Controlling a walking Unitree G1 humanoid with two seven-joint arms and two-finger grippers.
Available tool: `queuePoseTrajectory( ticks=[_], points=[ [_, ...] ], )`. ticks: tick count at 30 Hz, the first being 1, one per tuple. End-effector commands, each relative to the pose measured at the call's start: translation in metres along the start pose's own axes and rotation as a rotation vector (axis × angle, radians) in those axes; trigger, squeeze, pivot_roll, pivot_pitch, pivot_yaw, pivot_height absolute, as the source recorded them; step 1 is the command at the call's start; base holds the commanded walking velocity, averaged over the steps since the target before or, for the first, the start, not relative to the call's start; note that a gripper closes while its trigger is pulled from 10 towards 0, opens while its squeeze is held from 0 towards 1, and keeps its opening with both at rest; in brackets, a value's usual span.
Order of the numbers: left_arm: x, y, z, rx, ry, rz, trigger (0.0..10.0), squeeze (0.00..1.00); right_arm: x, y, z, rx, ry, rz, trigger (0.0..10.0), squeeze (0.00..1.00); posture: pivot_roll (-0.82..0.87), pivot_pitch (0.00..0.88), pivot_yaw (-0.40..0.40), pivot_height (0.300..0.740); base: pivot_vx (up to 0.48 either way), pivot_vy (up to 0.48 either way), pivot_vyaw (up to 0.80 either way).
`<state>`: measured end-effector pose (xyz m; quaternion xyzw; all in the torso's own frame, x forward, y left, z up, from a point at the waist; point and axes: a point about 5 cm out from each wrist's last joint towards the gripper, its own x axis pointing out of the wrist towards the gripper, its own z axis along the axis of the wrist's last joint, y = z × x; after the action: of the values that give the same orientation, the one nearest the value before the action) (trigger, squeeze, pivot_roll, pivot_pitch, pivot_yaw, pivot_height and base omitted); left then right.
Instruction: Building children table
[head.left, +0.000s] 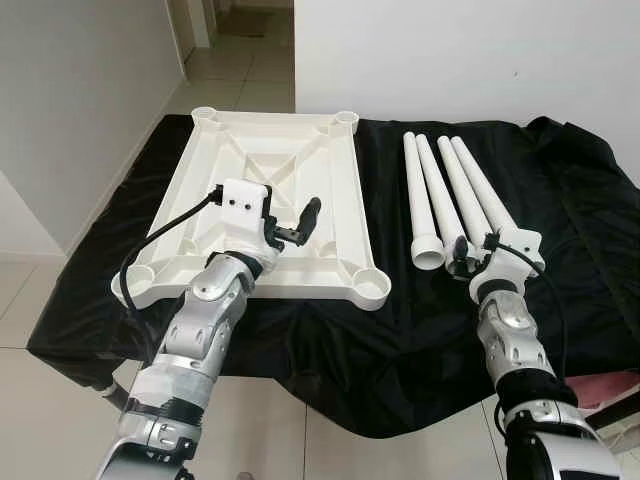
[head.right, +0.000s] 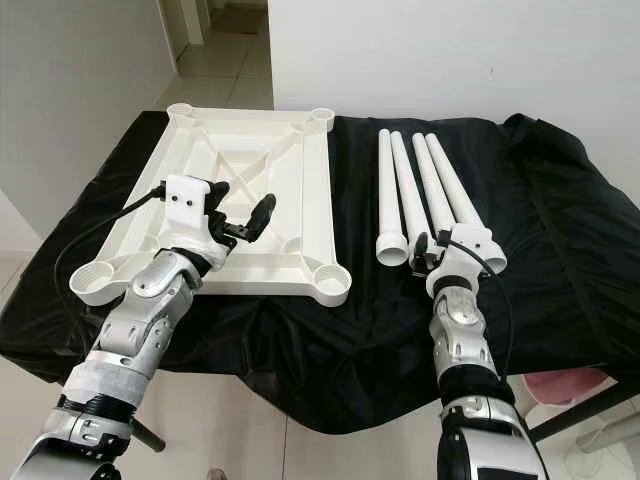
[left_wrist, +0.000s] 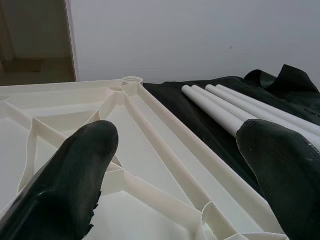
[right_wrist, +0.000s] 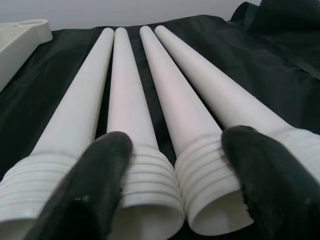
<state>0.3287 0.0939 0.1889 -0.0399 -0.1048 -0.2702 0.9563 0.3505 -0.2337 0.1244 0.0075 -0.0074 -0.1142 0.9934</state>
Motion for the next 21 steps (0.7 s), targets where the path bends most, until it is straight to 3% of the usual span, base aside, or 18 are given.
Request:
queuePoseTrajectory(
  ticks=[1, 2, 21],
  points=[
    [-0.001, -0.008, 0.002, 0.008, 0.006, -0.122, 10.0, 0.00, -0.001, 0.000, -0.013, 0.009, 0.080, 0.016, 3.1, 0.00, 0.03, 0.014, -0.005, 0.740, 0.000, 0.000, 0.00],
    [-0.001, -0.008, 0.002, 0.008, 0.007, -0.117, 10.0, 0.00, 0.001, 0.000, -0.012, 0.005, 0.087, 0.022, 9.7, 0.00, 0.03, 0.015, -0.008, 0.740, 0.000, 0.000, 0.00],
    [-0.002, -0.005, 0.003, -0.008, 0.006, -0.060, 10.0, 0.00, 0.007, 0.006, -0.022, -0.038, 0.212, 0.131, 10.0, 0.00, 0.03, 0.032, -0.028, 0.740, 0.000, 0.000, 0.00]
  ],
)
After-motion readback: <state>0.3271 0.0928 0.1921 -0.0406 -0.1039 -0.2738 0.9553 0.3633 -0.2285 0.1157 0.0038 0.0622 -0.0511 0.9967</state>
